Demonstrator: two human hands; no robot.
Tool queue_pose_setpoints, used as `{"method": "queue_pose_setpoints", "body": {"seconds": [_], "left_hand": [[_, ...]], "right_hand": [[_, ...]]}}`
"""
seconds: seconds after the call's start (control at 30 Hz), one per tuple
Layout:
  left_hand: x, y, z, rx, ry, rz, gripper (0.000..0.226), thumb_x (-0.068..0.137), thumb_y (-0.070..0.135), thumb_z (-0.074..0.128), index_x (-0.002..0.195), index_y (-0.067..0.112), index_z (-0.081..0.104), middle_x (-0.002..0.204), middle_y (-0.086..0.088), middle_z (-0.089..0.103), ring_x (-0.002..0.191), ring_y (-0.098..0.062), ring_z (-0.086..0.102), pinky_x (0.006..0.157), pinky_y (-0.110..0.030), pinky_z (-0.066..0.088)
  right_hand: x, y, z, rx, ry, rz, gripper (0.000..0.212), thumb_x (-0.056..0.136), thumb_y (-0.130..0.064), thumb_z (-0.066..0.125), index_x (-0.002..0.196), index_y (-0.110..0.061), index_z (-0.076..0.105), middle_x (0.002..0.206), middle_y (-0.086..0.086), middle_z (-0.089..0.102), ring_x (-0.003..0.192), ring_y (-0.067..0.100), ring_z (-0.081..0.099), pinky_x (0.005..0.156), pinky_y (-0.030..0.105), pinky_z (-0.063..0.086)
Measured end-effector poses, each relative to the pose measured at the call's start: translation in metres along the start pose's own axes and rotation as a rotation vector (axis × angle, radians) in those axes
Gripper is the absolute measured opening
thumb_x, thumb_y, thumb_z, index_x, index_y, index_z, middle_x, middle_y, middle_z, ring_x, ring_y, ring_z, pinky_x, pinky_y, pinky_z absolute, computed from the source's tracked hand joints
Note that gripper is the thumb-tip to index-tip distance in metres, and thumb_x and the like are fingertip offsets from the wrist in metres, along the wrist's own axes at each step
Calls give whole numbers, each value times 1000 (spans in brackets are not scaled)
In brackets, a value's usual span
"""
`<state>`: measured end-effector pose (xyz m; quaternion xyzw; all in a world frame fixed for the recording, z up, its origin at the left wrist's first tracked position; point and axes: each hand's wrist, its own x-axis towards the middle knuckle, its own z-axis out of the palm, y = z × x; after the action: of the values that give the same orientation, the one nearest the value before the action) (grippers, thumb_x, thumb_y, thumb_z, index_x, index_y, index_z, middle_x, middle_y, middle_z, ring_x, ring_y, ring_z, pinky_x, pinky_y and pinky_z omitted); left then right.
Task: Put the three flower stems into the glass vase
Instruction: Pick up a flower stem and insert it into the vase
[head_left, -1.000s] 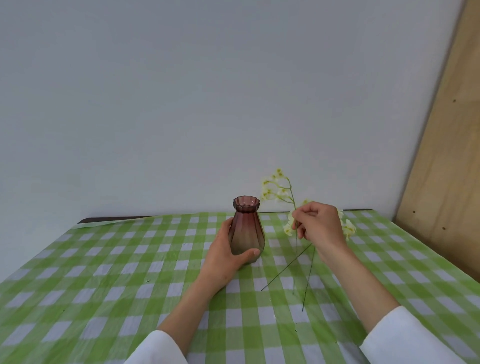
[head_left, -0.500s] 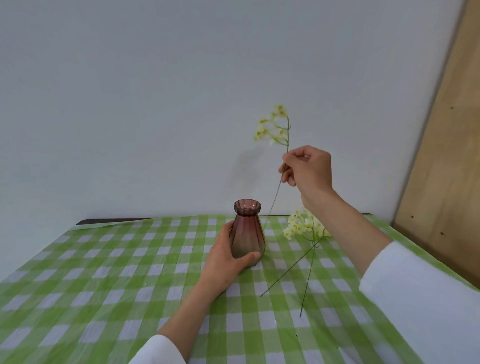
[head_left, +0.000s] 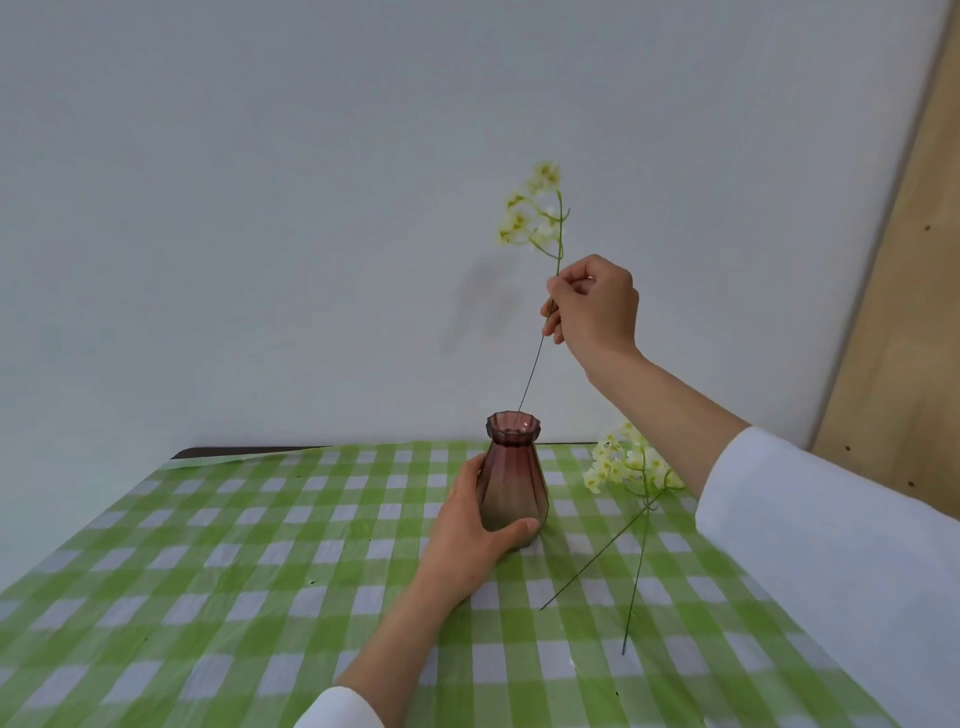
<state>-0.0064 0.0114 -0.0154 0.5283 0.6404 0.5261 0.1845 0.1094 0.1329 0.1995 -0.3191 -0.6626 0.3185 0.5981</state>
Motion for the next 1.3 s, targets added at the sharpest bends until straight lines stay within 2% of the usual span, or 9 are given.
{"method": "queue_pose_setpoints", "body": {"seconds": [0.27,0.5,0.7,0.83,1.0,1.07,1.13,1.2,1.3], "left_hand": [[1,0,0,1,5,-2,97,74,51,89,154,36,37,141,18,58,127,-7,59,90,-13,45],[1,2,0,7,9,-5,96,73,52,88,153,36,37,139,19,58,125,-5,59,86,-10,44],[0,2,0,12,9,-1,95,73,52,88,153,36,38,139,17,59,125,-6,60,89,-13,46],[0,3,0,19,13,2,97,74,50,89,154,33,38,141,14,59,126,-8,61,97,-23,50],[0,4,1,27,14,1,96,75,49,89,155,32,38,141,13,59,126,-9,60,98,-25,50],[0,5,1,30,16,0,96,75,49,89,154,31,38,141,13,59,126,-10,60,99,-27,52],[0,5,1,31,17,3,95,76,48,89,154,31,38,141,13,59,126,-11,61,102,-31,53],[0,6,1,28,17,4,95,76,47,89,154,30,39,141,13,60,126,-10,61,102,-33,54],[0,6,1,26,17,0,94,75,48,89,153,31,39,140,13,60,125,-9,61,101,-31,54]], "right_hand": [[-18,22,5,-70,-104,-13,8,97,4,64,89,2,65,72,23,73,39,20,64,39,26,52],[-35,30,6,-79,-196,-12,11,97,4,65,86,3,64,65,17,72,38,21,67,41,29,55],[-53,37,5,-101,-270,-4,20,96,4,66,78,-4,62,62,13,72,39,22,70,38,29,53],[-60,43,5,-143,-295,14,23,94,2,68,75,-9,62,65,14,75,41,19,72,39,25,51],[-65,49,5,-212,-296,7,22,92,1,72,72,-9,67,63,14,77,46,15,75,44,15,48],[-66,50,5,-231,-284,9,20,89,0,75,71,-8,71,61,10,76,47,9,73,49,16,52],[-67,49,5,-260,-277,0,20,85,-1,78,67,-10,74,52,-4,71,45,4,67,57,17,54],[-68,49,6,-286,-283,1,20,83,-2,79,65,-10,76,47,-12,64,49,3,63,60,17,51],[-71,49,7,-317,-304,-4,12,83,-2,81,71,-3,81,55,-14,65,57,2,63,59,15,45]]}}
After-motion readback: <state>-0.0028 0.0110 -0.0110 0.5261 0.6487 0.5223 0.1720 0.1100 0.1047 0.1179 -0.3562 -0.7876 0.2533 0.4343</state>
